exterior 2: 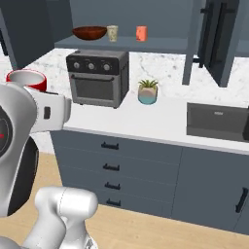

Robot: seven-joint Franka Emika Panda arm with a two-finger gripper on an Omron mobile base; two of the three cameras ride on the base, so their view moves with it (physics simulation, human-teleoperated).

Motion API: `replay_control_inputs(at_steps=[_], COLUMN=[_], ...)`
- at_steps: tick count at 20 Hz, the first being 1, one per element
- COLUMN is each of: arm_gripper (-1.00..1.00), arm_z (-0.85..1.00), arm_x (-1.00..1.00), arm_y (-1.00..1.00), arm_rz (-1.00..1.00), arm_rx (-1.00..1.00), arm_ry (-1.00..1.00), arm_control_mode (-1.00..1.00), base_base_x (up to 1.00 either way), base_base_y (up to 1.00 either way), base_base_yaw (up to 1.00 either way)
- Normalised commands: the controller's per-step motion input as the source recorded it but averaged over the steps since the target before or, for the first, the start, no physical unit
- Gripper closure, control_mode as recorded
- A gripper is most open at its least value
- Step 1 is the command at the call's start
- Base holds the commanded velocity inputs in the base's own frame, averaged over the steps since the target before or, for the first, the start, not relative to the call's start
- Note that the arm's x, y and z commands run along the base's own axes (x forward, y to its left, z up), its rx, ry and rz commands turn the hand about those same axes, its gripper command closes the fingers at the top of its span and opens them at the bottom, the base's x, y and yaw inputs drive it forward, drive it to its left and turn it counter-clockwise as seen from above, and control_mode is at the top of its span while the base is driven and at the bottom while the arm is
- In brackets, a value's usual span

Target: Gather all objects into one cabinet and sort the glasses and bowls to opposite sides.

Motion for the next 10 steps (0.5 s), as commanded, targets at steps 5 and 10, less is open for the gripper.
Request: replay_control_inputs(at_steps=[5, 10], arm_gripper=[1.00, 1.00], arm_z=[0.00, 0.00], arm_x=[0.00, 0.00], arm_y=[0.00, 0.00], arm_rz=[0.00, 0.00], arm_rx=[0.00, 0.00], arm_ry=[0.00, 0.00], arm_control_mode=[1.00, 1.00], base_base_x=[0.36, 0.59], base_base_y=[0.35, 0.04], base_base_yaw=[0.00, -0.01])
